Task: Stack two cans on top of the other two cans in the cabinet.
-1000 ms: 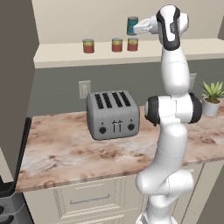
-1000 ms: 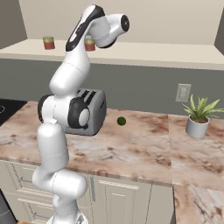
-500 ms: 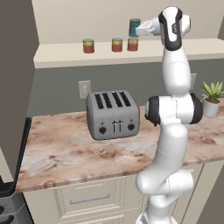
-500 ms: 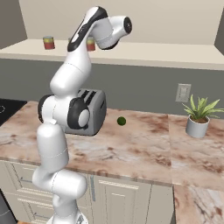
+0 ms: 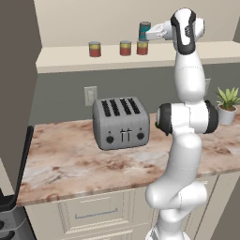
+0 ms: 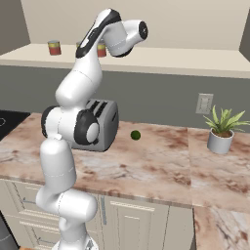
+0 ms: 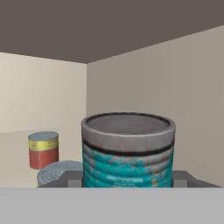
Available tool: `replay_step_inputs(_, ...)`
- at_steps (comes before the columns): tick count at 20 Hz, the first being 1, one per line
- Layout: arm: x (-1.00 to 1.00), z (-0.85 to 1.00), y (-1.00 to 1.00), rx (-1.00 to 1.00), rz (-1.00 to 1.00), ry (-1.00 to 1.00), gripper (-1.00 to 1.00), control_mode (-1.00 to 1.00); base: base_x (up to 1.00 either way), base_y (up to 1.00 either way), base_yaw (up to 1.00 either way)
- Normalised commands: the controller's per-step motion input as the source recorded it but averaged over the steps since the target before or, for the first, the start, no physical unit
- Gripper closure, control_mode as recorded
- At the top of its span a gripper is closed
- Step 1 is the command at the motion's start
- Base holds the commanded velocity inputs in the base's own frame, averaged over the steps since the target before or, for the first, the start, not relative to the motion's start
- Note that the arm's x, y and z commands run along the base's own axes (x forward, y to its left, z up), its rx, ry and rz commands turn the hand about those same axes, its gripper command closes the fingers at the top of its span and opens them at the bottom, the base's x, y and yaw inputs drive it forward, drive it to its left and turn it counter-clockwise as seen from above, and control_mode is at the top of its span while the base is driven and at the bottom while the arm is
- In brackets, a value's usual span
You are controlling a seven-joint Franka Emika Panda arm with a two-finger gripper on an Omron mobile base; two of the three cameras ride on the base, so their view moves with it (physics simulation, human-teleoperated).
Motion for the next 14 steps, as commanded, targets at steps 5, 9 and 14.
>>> replay_step_inputs(5,0.0,0.0,0.02,0.0,0.0,0.0,1.0,-1.0,0.0,0.0,0.0)
replay_step_inputs(9,0.0,0.0,0.02,0.0,0.0,0.0,1.0,-1.0,0.0,0.0,0.0)
replay_step_inputs(14,0.0,0.0,0.0,0.0,0.0,0.0,1.0,-1.0,0.0,0.0,0.0)
